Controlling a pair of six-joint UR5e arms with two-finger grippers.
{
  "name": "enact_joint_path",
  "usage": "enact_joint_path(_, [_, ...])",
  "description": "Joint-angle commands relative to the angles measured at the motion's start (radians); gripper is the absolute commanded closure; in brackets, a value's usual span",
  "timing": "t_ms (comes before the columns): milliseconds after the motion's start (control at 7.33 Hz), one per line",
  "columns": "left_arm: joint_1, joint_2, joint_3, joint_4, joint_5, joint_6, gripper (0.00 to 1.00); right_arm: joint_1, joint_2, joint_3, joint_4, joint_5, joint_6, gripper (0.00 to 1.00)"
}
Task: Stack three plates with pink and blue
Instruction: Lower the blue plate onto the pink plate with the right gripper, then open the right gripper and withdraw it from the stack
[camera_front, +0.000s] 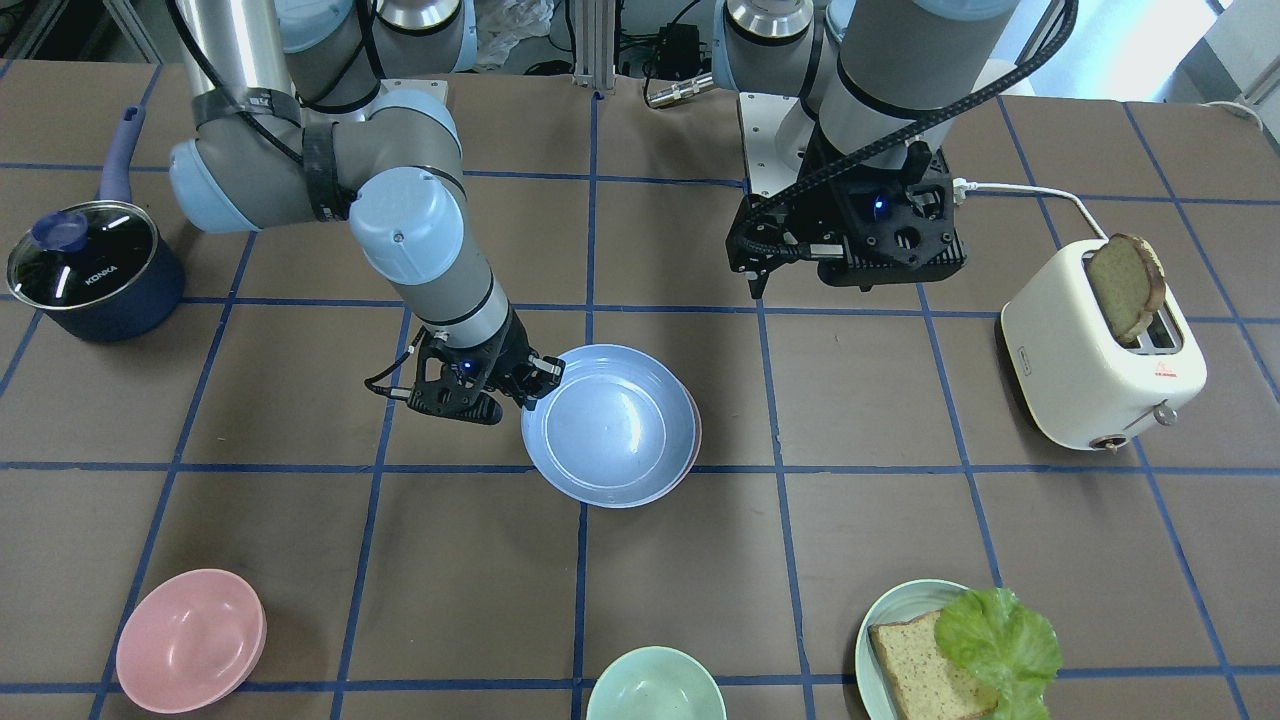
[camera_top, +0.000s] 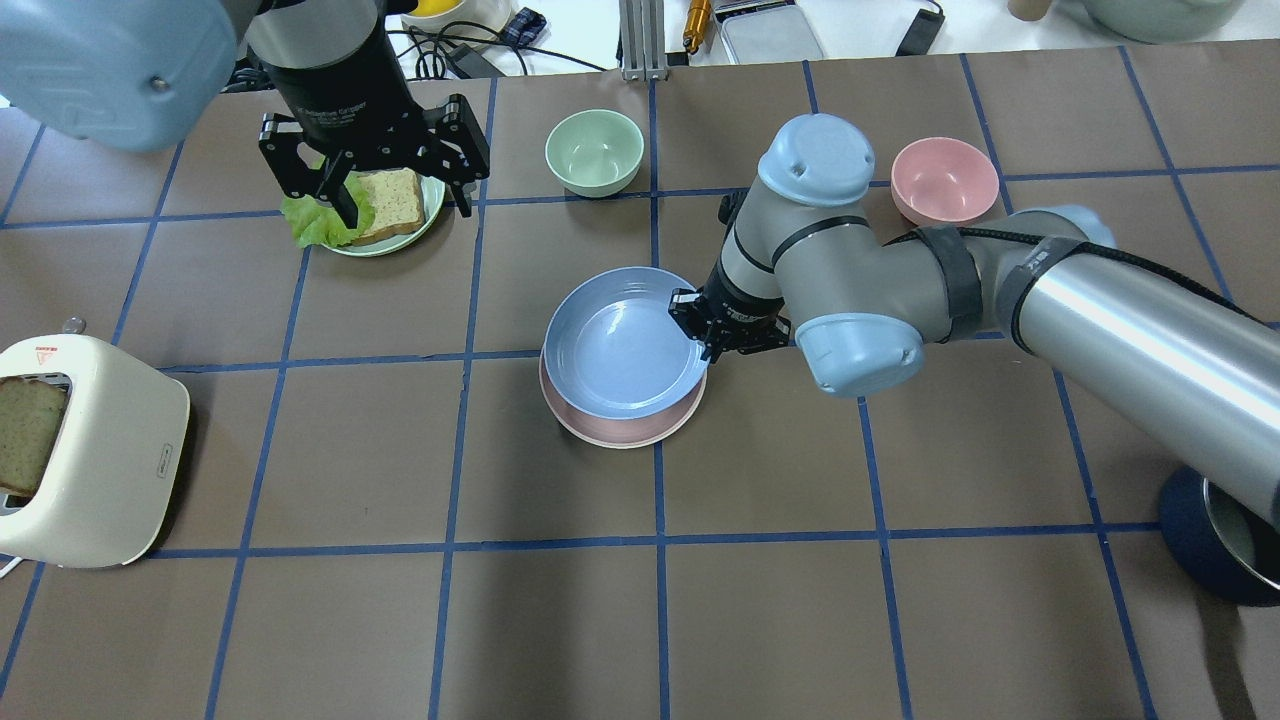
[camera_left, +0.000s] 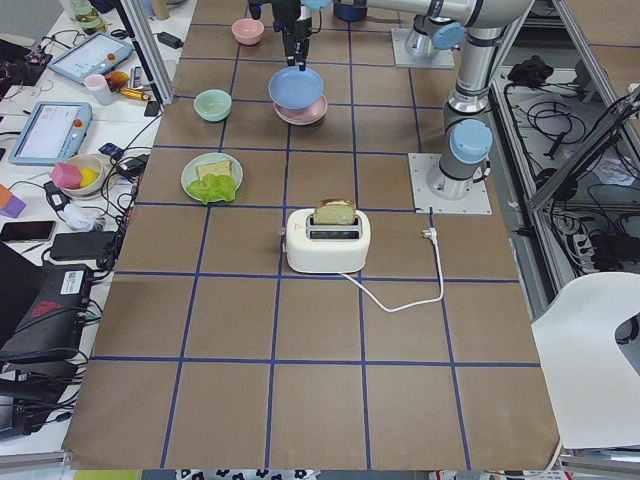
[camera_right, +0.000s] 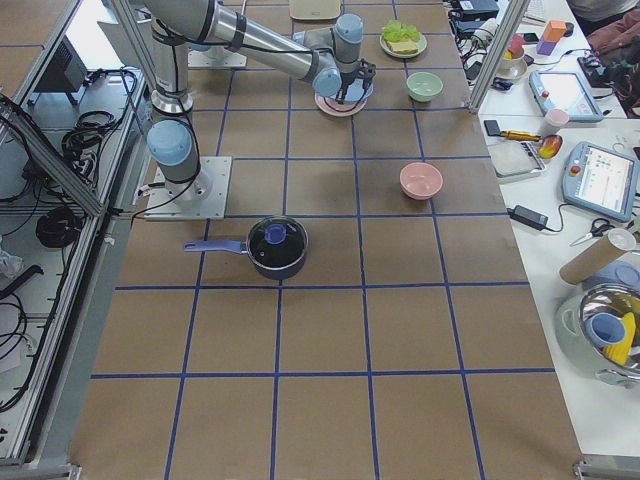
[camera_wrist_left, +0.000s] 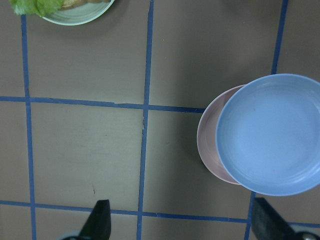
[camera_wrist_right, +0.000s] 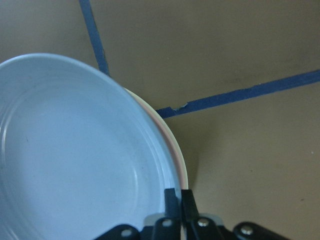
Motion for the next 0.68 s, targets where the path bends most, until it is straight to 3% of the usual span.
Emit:
enact_joint_path(0, [0.01,0.038,-0.082,0.148,-0.003,0.035,0.0,0.007,0.012,0.03,-0.058,-0.001,0.03,0.68])
enact_joint_path(136, [0.013,0.053,-0.077,0.099,0.0,0.037,0.0,0.003,0.012,0.026,-0.063,-0.007,0.025,0.03])
enact_joint_path(409, [0.034,0.058,-0.077,0.089,-0.002,0.037,0.0,-0.061,0.001,-0.069,-0.008,-0.14,-0.083,0.0])
enact_joint_path(545, [0.036,0.059,-0.079,0.089,-0.002,0.035,0.0,-0.103,-0.005,-0.168,0.123,-0.183,-0.232,0.0])
